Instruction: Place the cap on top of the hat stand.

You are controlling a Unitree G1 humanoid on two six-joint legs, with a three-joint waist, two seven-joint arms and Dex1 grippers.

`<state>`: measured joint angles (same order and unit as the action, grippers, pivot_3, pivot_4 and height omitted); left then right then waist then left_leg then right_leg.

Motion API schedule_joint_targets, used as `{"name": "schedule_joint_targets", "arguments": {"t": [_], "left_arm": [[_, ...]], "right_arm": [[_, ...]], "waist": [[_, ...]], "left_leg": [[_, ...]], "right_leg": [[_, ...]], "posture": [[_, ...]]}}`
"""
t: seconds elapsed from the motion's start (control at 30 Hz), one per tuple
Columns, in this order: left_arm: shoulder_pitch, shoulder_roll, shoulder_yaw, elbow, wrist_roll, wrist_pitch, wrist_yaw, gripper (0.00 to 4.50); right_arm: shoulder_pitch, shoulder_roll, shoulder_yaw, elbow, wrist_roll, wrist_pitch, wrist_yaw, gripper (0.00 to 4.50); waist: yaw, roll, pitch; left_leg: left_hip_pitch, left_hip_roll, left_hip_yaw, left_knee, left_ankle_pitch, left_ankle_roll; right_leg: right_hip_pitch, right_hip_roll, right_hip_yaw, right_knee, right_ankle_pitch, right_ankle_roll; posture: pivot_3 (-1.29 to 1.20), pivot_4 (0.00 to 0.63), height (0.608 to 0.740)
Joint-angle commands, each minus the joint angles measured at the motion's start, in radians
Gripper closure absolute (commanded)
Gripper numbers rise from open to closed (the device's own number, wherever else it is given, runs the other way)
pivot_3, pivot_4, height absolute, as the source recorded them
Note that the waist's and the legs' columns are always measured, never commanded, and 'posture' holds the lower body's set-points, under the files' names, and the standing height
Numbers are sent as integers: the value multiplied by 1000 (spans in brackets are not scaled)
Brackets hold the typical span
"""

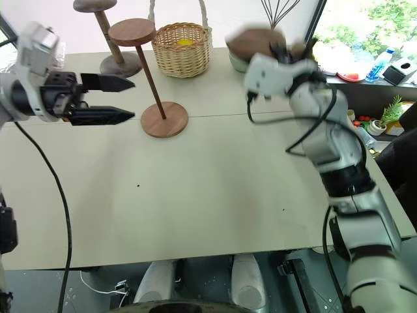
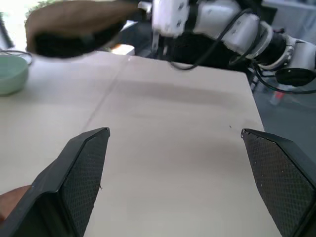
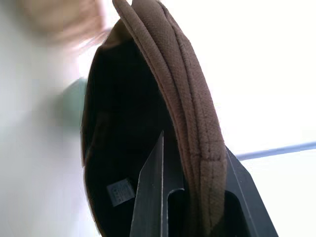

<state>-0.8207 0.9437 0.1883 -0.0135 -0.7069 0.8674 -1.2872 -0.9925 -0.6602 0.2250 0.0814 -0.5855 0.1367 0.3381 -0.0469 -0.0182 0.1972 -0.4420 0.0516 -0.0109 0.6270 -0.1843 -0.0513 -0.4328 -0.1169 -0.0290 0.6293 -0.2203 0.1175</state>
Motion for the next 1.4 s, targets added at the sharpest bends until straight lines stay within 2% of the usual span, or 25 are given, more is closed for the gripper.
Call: {"name": "schedule_joint_targets", "arguments": {"t": [0.03, 0.33, 0.47, 0.6, 0.73, 0.83, 0.97, 1.2, 1.4], "left_arm": [[48, 64, 158, -59, -56, 51, 71, 0], [229, 194, 492, -80, -78, 102, 230, 0], [281, 226, 582, -86, -93, 118, 267, 0], [332, 244, 658, -94, -95, 130, 285, 0], [367, 252, 679, -98, -101, 125, 296, 0], [374, 254, 682, -98, -111, 120, 305, 0], [363, 256, 667, -91, -125, 107, 318, 0], [342, 255, 619, -70, -132, 73, 317, 0], [307, 261, 566, -40, -124, 38, 302, 0]], "right_arm": [[-164, 81, 25, 75, 23, -84, -5, 4491], [-466, 357, 99, 480, 61, -342, -92, 4491], [-503, 418, 121, 550, 65, -428, -100, 4491], [-436, 454, 146, 469, 85, -473, -45, 4491], [-333, 453, 177, 350, 84, -484, 16, 4491], [-284, 446, 203, 349, 58, -475, 37, 4491], [-304, 447, 196, 426, 35, -440, 10, 4491], [-355, 429, 160, 448, 38, -409, -30, 4491], [-260, 442, 200, 339, 36, -389, 28, 4491]], "waist": [[-6, 0, 0], [-20, -1, 0], [-18, -2, 0], [-20, -3, -1], [-19, -3, -1], [-20, -3, -1], [-21, -3, -1], [-21, -3, -1], [-21, -3, -1]], "left_leg": [[0, 0, 0, -1, 0, 0], [-1, 0, -1, -3, 0, 0], [-1, 0, -1, -4, 0, 0], [0, 0, -1, -5, 0, -1], [0, 0, -1, -5, 0, -1], [0, 0, -1, -5, 1, -2], [0, 0, -1, -5, 1, -2], [0, 0, -1, -5, 1, -2], [0, 0, -1, -6, 1, -2]], "right_leg": [[-1, 0, 0, 1, 0, 0], [-2, 1, 0, 1, 0, -1], [-2, 1, 0, 1, 0, -1], [-2, 1, 0, 1, 0, -1], [-2, 1, 0, 2, 0, -1], [-2, 1, 0, 2, 0, -1], [-2, 1, 0, 2, 0, -1], [-3, 1, 0, 2, 0, -1], [-3, 1, 0, 2, 0, -1]], "posture": [[0, 150, 728], [0, 150, 728], [0, 150, 728], [0, 150, 728], [0, 150, 728], [0, 150, 728], [0, 150, 728], [0, 150, 728], [0, 150, 728]]}}
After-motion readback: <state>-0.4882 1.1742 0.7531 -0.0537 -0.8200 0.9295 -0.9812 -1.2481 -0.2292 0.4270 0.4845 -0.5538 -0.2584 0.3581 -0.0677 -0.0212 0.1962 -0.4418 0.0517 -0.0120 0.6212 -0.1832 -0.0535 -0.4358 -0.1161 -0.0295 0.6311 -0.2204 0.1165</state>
